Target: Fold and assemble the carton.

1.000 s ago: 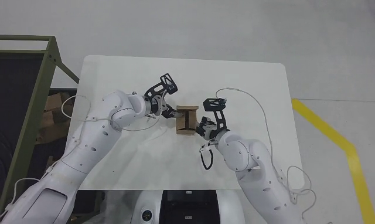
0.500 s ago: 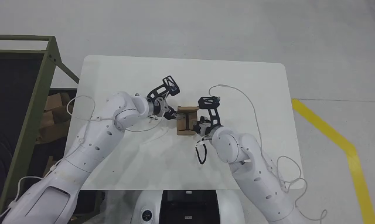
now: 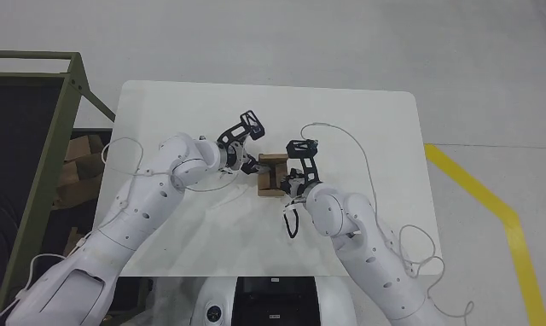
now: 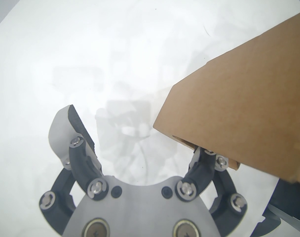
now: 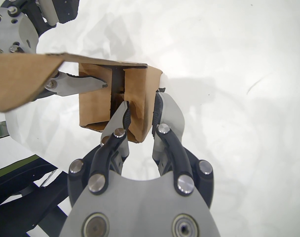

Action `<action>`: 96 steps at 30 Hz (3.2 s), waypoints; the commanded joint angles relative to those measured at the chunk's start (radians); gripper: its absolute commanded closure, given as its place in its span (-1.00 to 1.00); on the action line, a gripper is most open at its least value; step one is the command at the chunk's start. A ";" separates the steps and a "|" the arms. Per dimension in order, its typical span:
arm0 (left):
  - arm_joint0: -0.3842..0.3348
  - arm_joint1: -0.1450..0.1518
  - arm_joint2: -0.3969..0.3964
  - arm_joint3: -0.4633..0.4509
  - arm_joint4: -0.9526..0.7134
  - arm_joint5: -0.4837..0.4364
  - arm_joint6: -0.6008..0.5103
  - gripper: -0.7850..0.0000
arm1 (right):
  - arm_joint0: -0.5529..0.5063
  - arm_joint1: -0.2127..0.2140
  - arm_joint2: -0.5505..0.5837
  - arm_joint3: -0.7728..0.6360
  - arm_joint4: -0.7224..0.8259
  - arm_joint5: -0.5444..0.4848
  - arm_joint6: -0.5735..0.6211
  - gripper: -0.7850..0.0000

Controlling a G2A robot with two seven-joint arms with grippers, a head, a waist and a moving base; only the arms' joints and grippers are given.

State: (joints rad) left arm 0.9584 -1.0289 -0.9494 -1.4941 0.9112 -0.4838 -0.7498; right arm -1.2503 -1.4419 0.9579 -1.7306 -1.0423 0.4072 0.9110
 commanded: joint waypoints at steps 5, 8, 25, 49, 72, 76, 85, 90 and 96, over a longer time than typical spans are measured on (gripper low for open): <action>0.014 0.006 -0.028 -0.016 -0.002 -0.017 0.006 -1.00 | -0.003 0.000 0.001 0.000 -0.005 0.000 -0.001 0.61; 0.027 0.012 -0.048 -0.027 -0.007 -0.032 0.006 -1.00 | -0.005 0.000 0.000 -0.002 -0.010 0.001 -0.002 0.63; 0.121 0.041 -0.200 -0.088 -0.086 0.023 0.061 -1.00 | -0.015 -0.002 -0.004 -0.016 -0.028 0.005 -0.006 0.68; 0.108 0.031 -0.128 -0.104 0.031 -0.046 0.079 -1.00 | -0.017 -0.008 0.001 -0.021 -0.026 0.031 -0.014 0.74; 0.150 0.063 -0.235 -0.048 -0.136 -0.230 0.013 -1.00 | -0.012 -0.012 0.010 -0.011 -0.015 0.022 -0.016 0.75; 0.135 0.050 -0.190 -0.045 -0.135 -0.136 0.034 -1.00 | -0.008 -0.013 0.008 -0.006 -0.016 0.021 -0.018 0.74; 0.110 0.021 -0.089 -0.027 -0.060 -0.010 0.106 -1.00 | -0.010 -0.015 0.007 -0.009 -0.016 0.023 -0.020 0.73; 0.097 0.013 -0.062 -0.017 -0.024 0.020 0.100 -1.00 | -0.011 -0.015 0.004 -0.011 -0.020 0.019 -0.020 0.70; 0.094 0.007 -0.048 -0.018 -0.005 0.035 0.101 -1.00 | -0.009 -0.016 0.002 -0.009 -0.023 0.015 -0.020 0.69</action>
State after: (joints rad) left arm 1.0529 -1.0211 -0.9987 -1.5114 0.9019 -0.4503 -0.6470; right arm -1.2596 -1.4581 0.9600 -1.7407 -1.0645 0.4230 0.8903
